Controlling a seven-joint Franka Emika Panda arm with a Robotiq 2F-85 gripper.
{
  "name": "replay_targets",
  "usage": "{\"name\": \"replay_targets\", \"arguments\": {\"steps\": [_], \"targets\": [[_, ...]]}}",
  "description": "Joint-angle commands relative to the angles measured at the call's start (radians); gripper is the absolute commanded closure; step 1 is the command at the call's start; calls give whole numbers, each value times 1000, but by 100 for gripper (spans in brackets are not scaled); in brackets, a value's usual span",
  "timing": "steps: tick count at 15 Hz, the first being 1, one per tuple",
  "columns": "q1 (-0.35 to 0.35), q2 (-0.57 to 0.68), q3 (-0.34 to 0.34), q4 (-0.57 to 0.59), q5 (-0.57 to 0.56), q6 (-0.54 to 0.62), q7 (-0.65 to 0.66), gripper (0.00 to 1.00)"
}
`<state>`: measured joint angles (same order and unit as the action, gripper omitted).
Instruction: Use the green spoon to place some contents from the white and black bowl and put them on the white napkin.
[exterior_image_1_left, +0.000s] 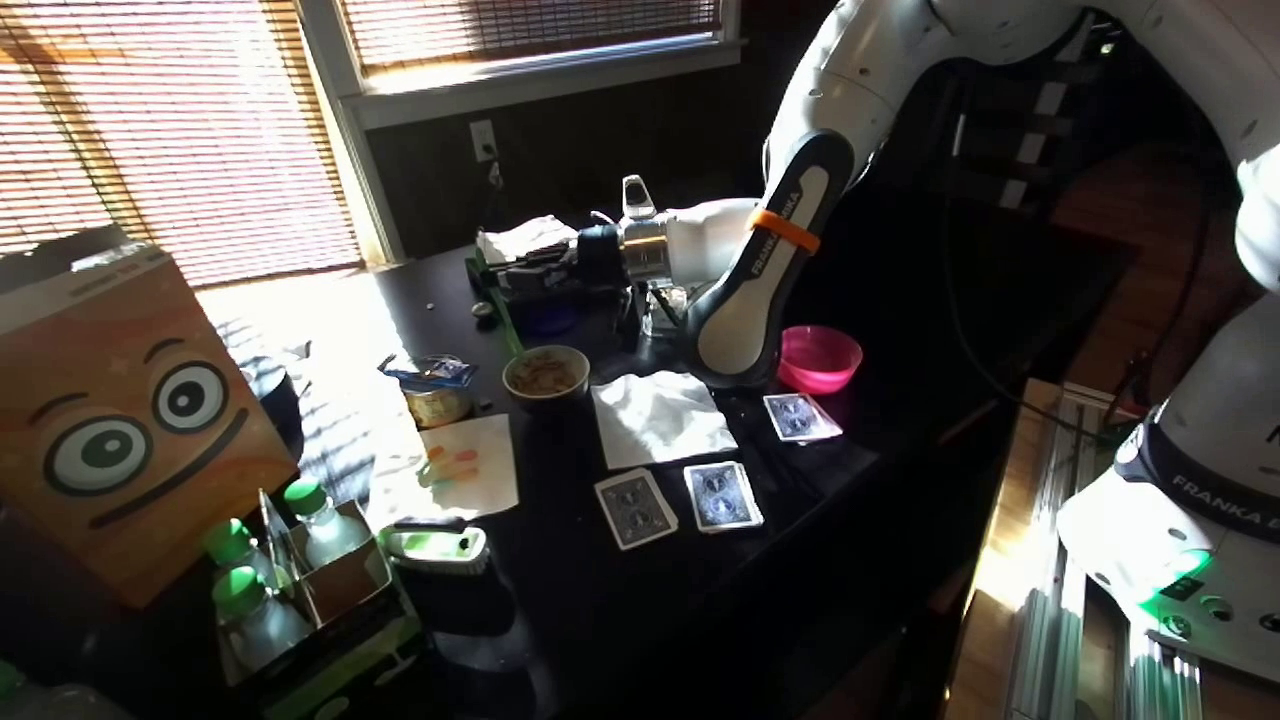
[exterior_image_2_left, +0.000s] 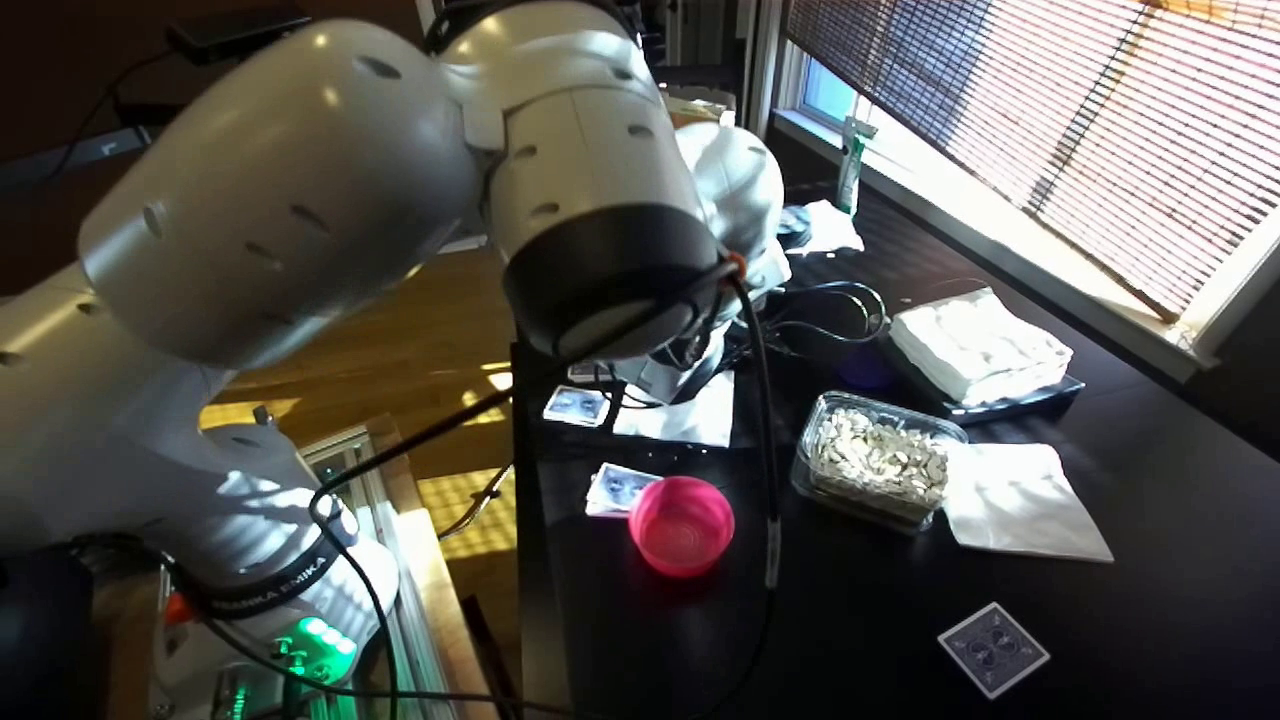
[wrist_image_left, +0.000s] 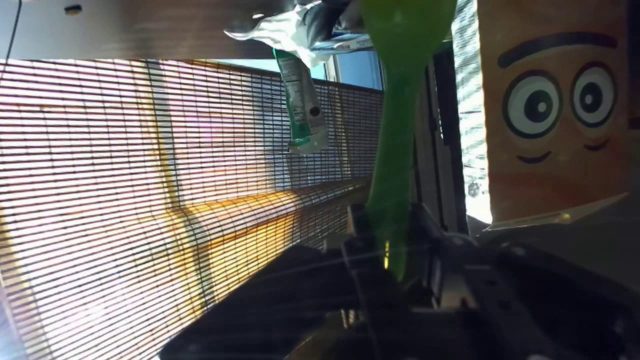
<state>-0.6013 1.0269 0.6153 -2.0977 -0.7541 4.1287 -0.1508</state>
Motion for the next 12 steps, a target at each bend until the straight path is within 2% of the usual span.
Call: {"name": "replay_targets", "arguments": {"steps": [1, 3, 4, 5, 12], "targets": [[187, -106, -192, 23, 28, 93, 155, 94], [266, -128, -280, 30, 35, 125, 209, 94], [188, -100, -198, 16, 23, 71, 143, 94], [313, -142, -332, 33, 39, 115, 238, 94], [414, -159, -440, 46, 32, 111, 283, 94]]}}
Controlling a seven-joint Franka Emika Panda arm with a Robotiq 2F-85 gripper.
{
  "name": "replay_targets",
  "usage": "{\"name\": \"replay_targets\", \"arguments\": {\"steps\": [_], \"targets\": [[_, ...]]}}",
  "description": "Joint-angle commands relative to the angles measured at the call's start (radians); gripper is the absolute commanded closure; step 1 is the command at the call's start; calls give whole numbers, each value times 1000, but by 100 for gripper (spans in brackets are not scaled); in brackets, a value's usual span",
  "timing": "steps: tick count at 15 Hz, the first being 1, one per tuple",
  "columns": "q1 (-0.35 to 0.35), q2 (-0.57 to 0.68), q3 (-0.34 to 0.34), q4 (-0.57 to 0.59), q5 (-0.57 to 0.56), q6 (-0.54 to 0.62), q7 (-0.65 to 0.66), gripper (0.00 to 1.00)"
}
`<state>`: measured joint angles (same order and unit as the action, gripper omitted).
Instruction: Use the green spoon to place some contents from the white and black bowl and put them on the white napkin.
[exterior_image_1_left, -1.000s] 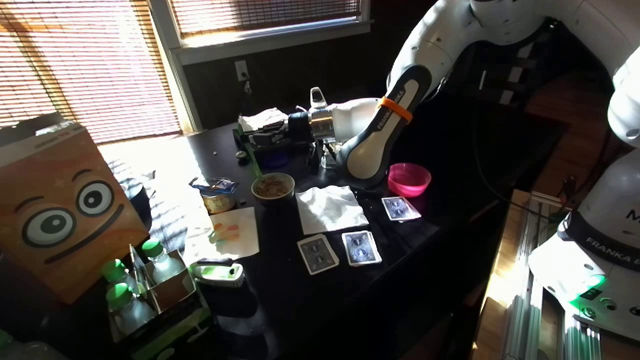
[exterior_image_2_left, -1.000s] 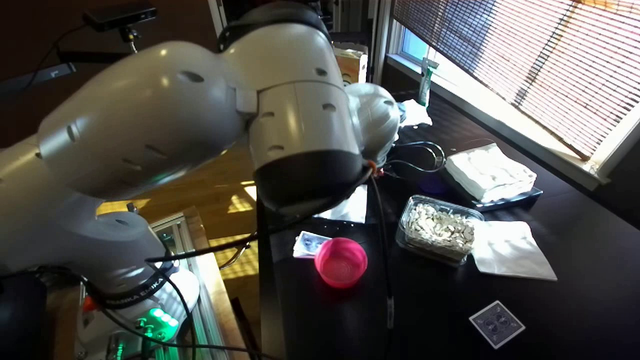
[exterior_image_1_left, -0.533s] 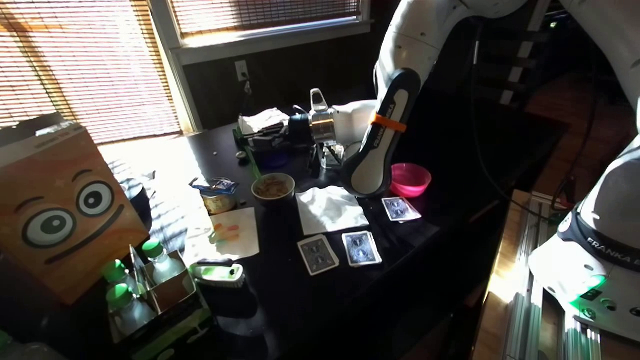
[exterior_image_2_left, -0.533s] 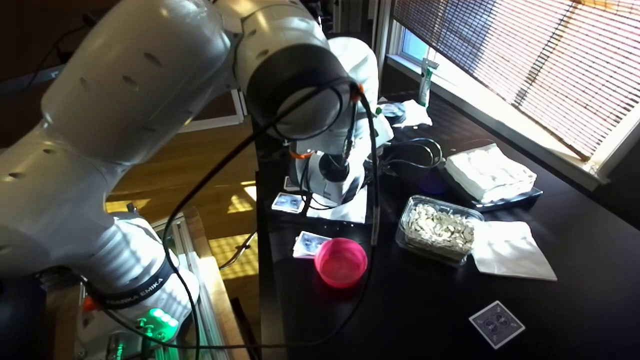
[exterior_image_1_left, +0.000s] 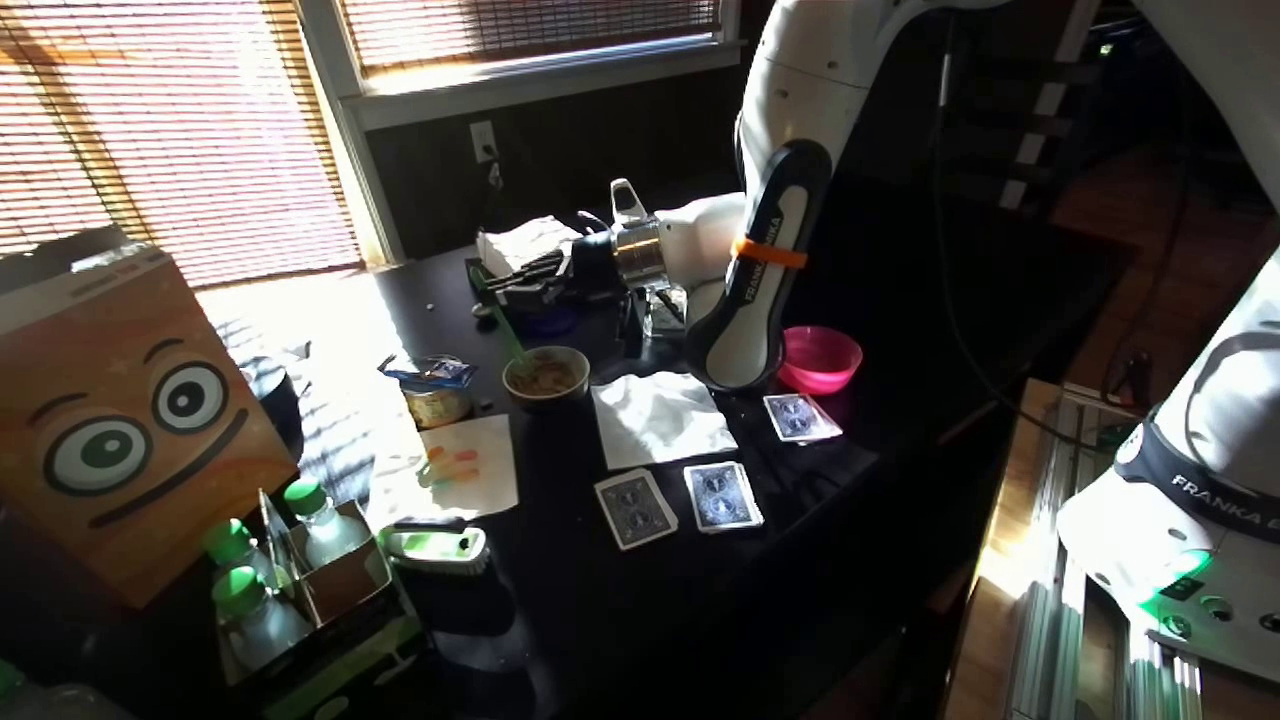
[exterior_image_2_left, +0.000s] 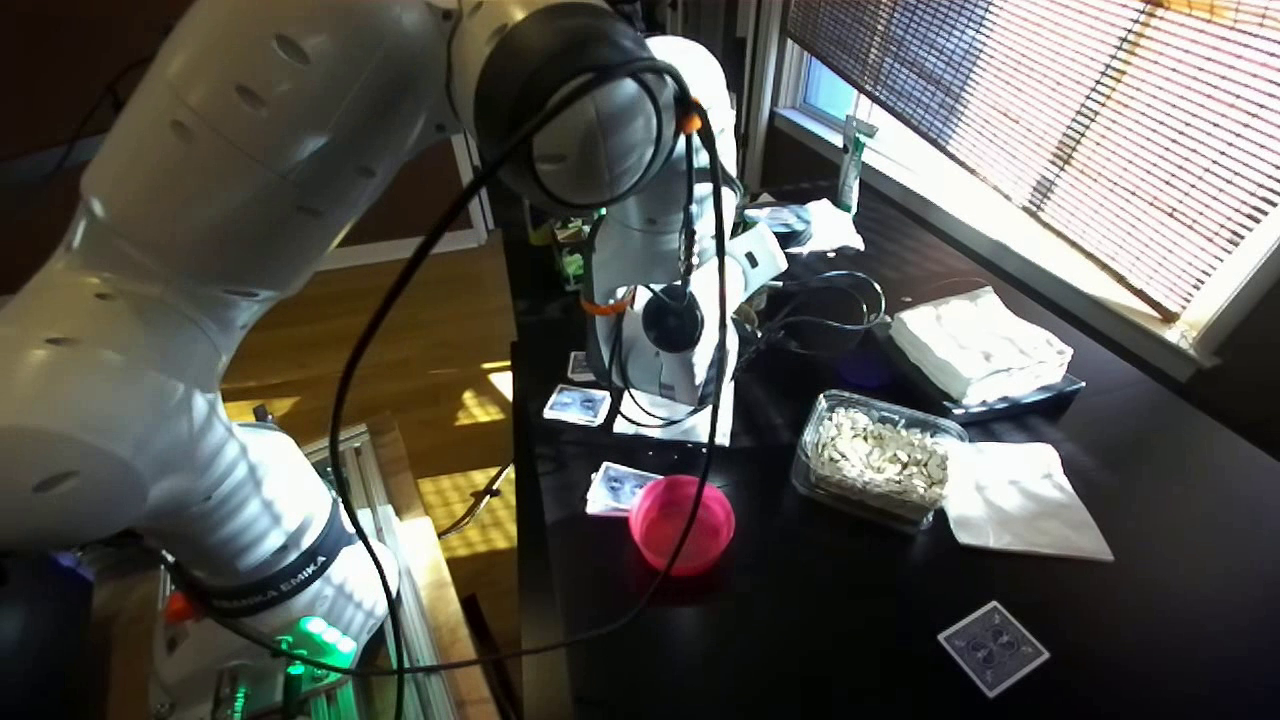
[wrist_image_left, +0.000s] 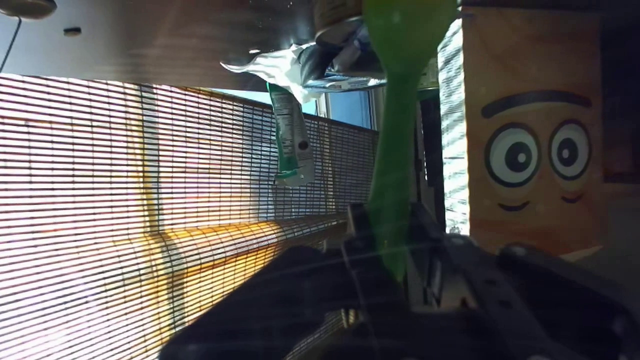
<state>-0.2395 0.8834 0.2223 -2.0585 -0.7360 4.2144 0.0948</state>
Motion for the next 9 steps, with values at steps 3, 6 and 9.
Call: {"name": "replay_targets", "arguments": {"steps": [3, 6, 9], "targets": [[76, -2, -65, 18, 4, 26, 44, 94], [85, 5, -74, 23, -9, 31, 54, 94], [81, 16, -76, 31, -24, 36, 49, 94]]}}
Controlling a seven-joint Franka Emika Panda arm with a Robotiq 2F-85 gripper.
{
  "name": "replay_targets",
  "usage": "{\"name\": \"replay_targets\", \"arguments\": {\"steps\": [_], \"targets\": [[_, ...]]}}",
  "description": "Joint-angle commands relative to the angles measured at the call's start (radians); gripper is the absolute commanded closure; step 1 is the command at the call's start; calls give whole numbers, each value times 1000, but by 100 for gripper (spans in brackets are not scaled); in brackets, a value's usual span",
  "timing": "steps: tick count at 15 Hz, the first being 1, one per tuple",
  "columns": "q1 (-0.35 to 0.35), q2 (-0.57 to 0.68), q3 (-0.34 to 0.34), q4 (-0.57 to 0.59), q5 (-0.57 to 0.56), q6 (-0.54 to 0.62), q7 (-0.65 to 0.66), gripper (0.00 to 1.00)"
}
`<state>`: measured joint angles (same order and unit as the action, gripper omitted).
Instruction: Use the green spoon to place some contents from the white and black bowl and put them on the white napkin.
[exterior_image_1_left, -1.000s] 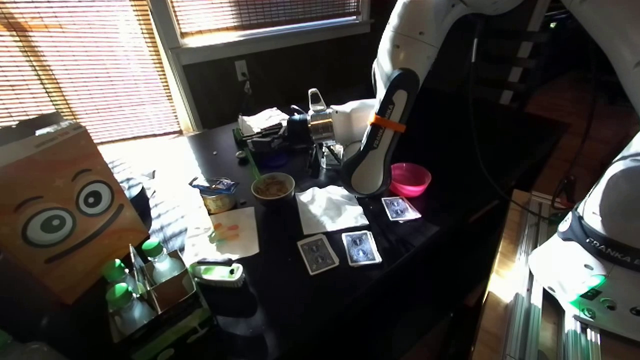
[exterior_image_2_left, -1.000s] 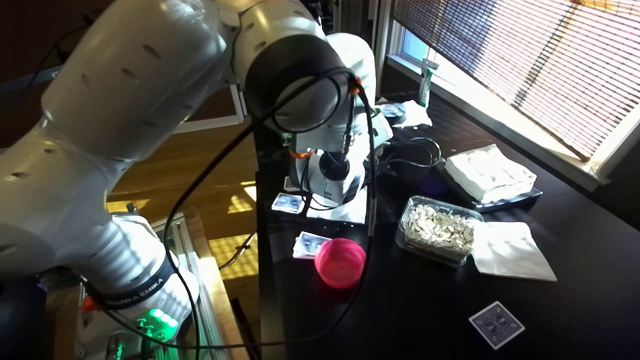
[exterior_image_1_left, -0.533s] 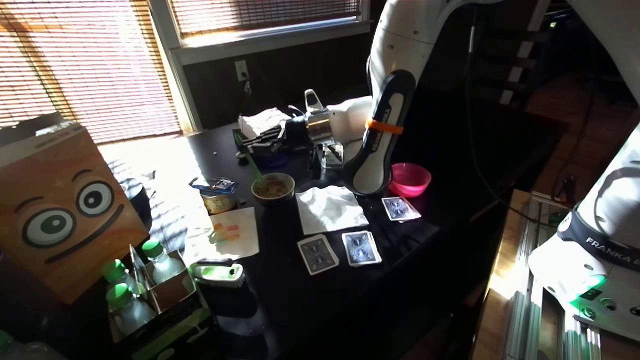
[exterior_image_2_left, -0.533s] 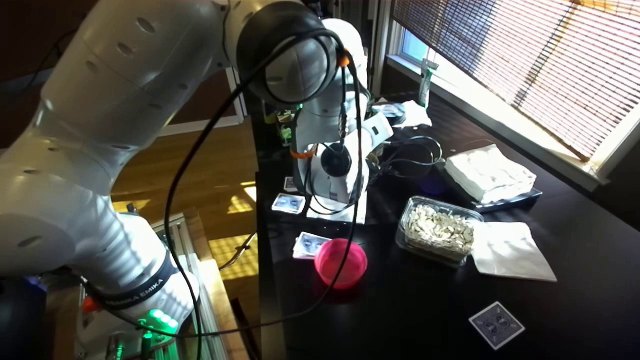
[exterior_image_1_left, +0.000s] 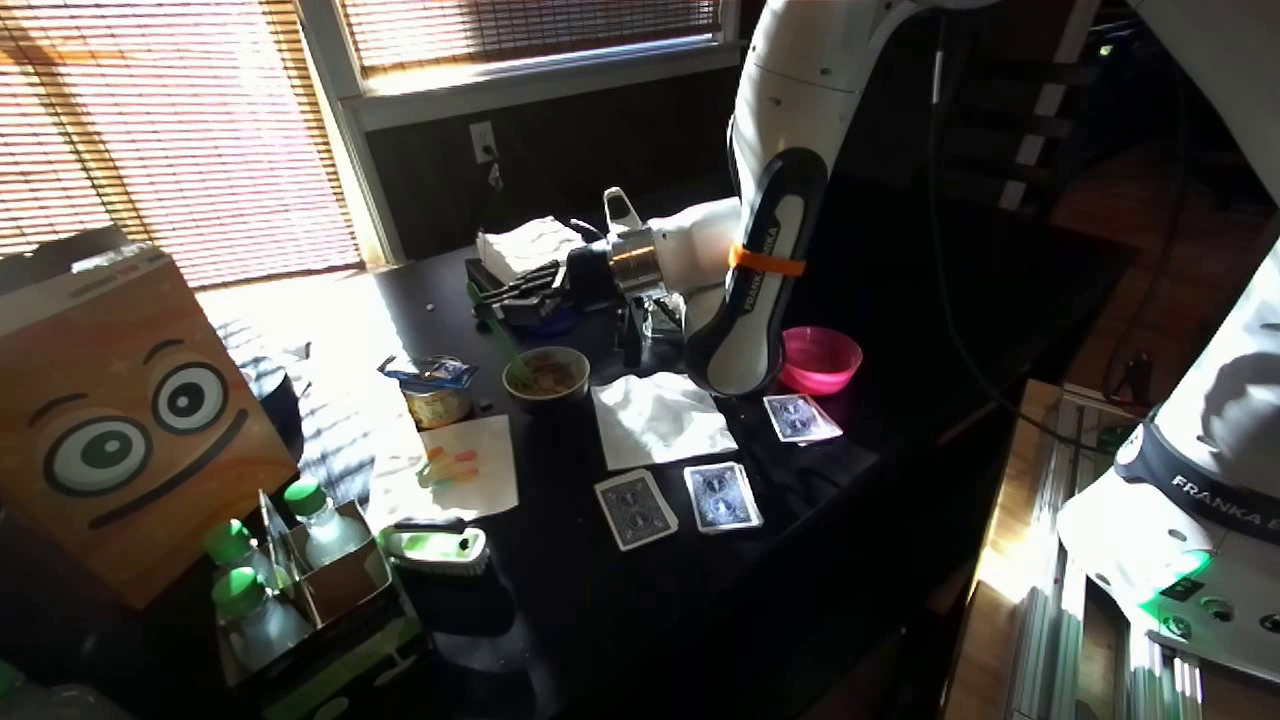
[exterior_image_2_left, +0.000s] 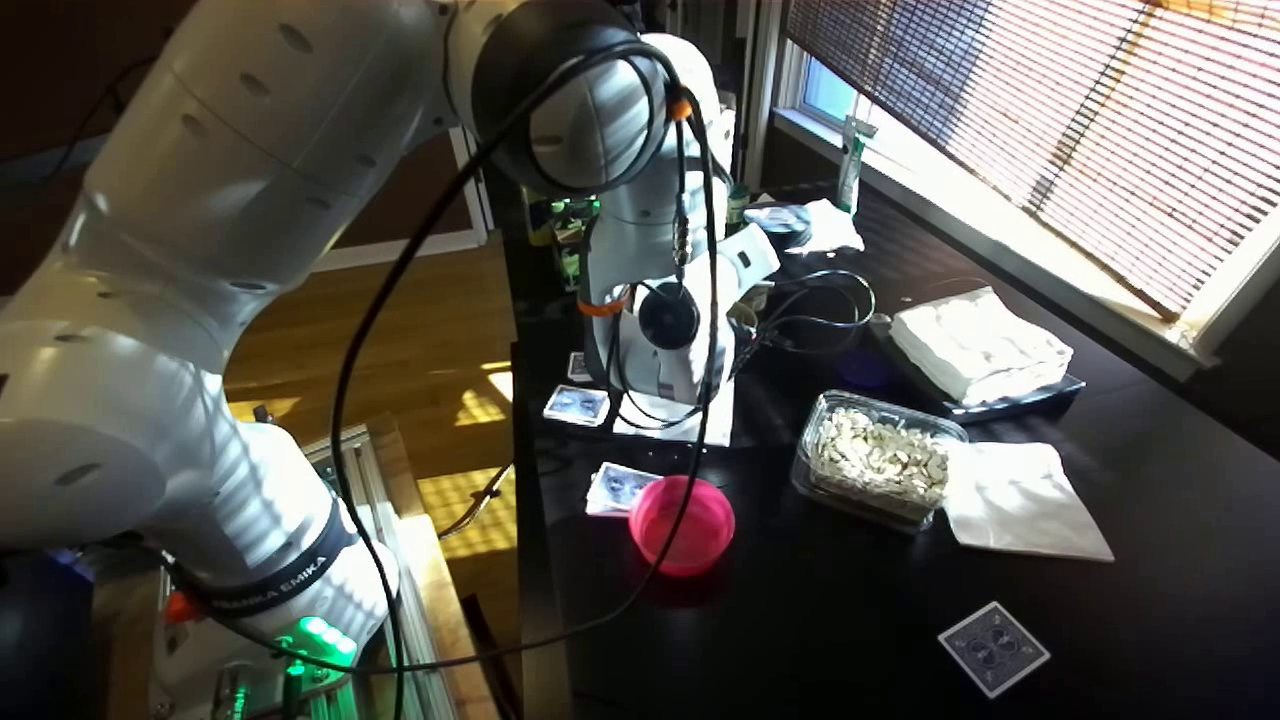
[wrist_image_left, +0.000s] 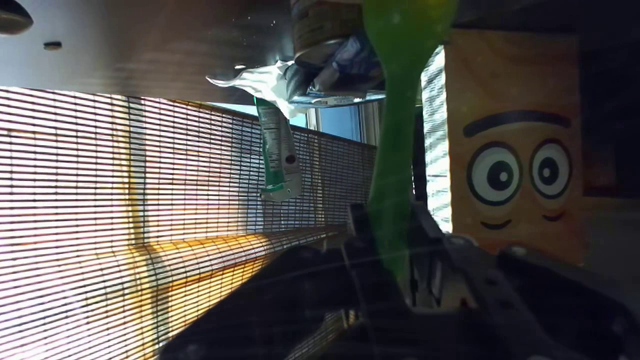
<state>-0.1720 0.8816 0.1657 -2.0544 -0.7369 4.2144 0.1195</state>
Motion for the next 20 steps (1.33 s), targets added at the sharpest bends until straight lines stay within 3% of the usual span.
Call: {"name": "replay_targets", "arguments": {"steps": [1, 9, 20], "targets": [[3, 26, -11, 33, -34, 35, 24, 94], [-75, 73, 69, 67, -87, 26, 11, 94], [25, 53, -48, 59, -50, 12, 6, 94]]}}
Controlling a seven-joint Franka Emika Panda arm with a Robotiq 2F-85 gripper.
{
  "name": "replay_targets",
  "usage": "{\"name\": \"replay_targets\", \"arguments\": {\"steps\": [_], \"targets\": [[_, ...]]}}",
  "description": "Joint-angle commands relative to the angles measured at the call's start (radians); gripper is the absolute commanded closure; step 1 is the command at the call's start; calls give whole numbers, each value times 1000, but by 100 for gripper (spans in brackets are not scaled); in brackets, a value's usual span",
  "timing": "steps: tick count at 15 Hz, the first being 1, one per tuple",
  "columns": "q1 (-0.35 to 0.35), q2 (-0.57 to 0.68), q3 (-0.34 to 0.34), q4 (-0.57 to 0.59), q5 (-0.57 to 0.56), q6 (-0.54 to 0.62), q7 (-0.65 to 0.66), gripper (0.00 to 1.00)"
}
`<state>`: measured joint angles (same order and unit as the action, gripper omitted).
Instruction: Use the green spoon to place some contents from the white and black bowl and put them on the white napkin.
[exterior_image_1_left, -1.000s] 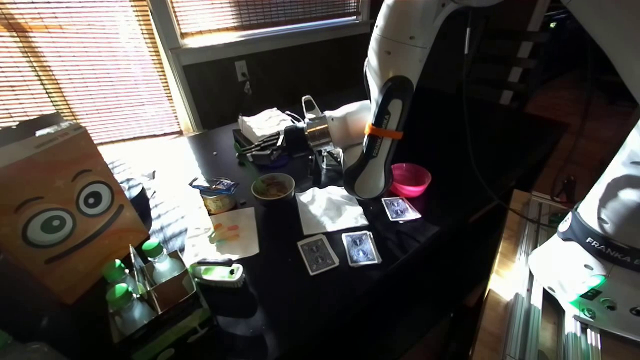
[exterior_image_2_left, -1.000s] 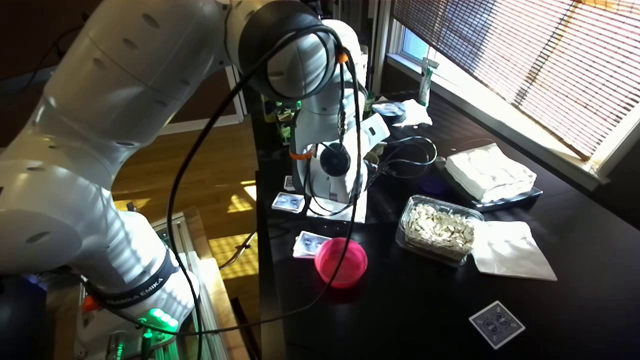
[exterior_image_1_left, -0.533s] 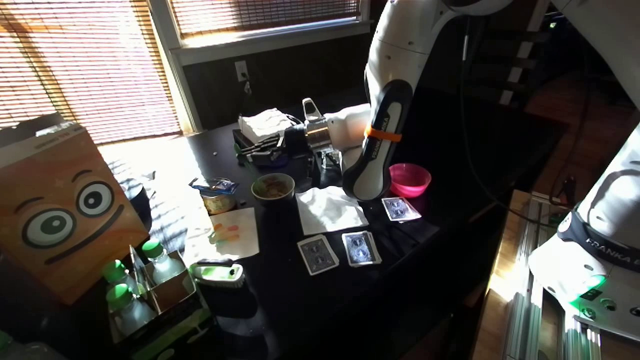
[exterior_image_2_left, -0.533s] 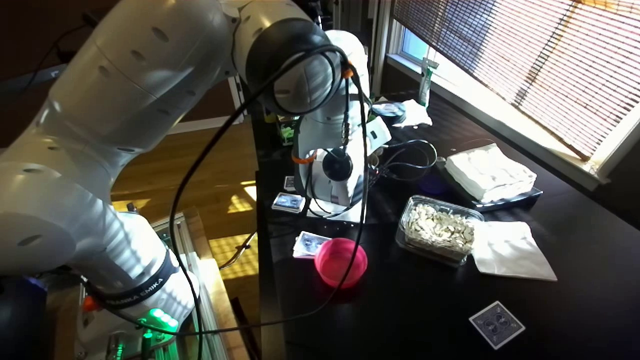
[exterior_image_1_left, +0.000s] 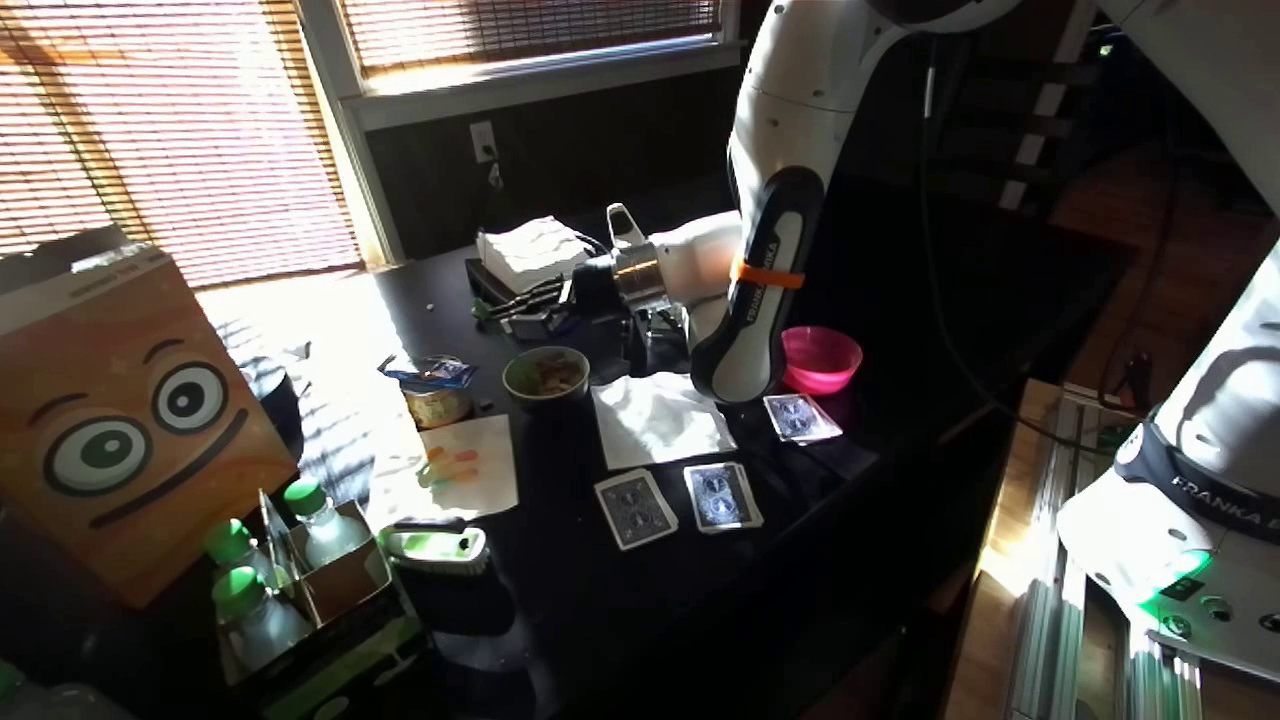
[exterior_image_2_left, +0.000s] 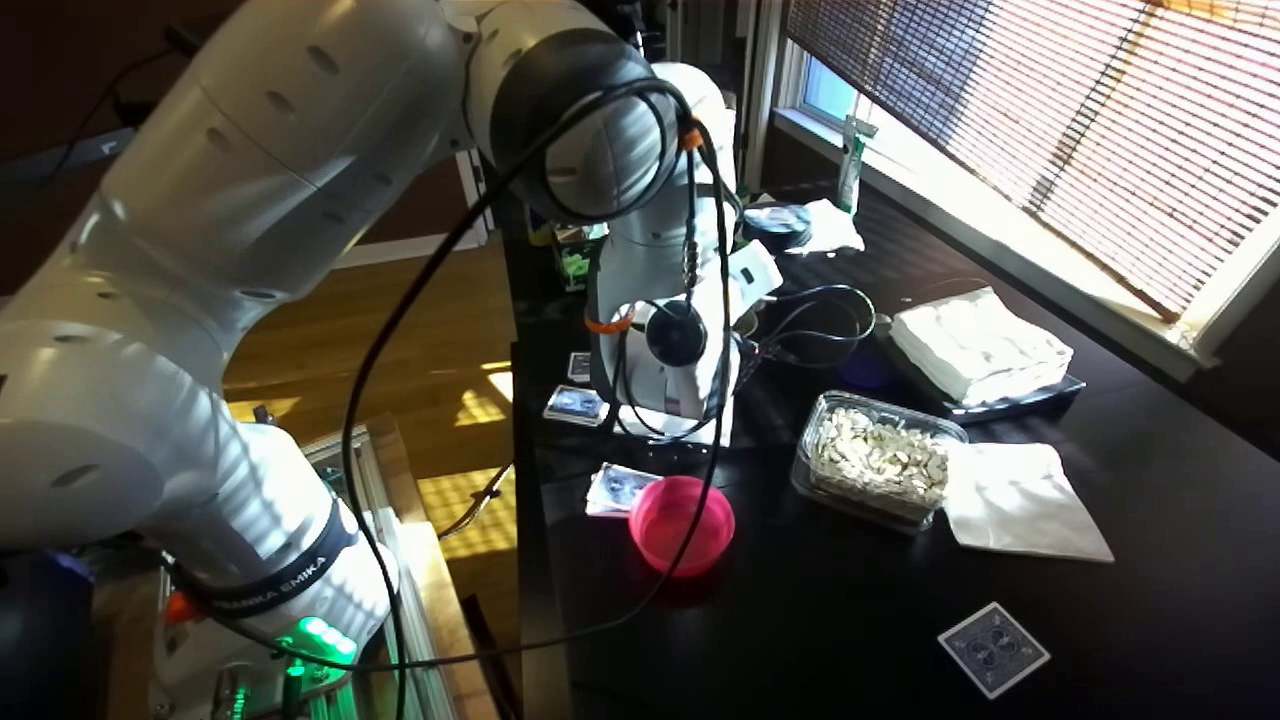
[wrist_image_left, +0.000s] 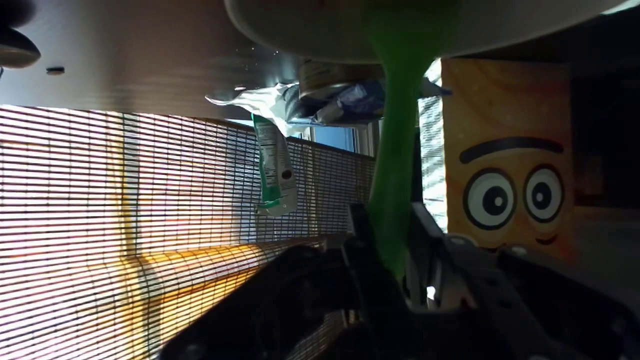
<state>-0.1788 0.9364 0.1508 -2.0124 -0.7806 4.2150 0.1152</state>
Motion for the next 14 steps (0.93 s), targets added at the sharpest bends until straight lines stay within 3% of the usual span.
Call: {"name": "replay_targets", "arguments": {"steps": [1, 14], "targets": [[37, -7, -37, 15, -6, 9, 11, 94], [71, -94, -47, 0, -30, -247, 27, 94]]}}
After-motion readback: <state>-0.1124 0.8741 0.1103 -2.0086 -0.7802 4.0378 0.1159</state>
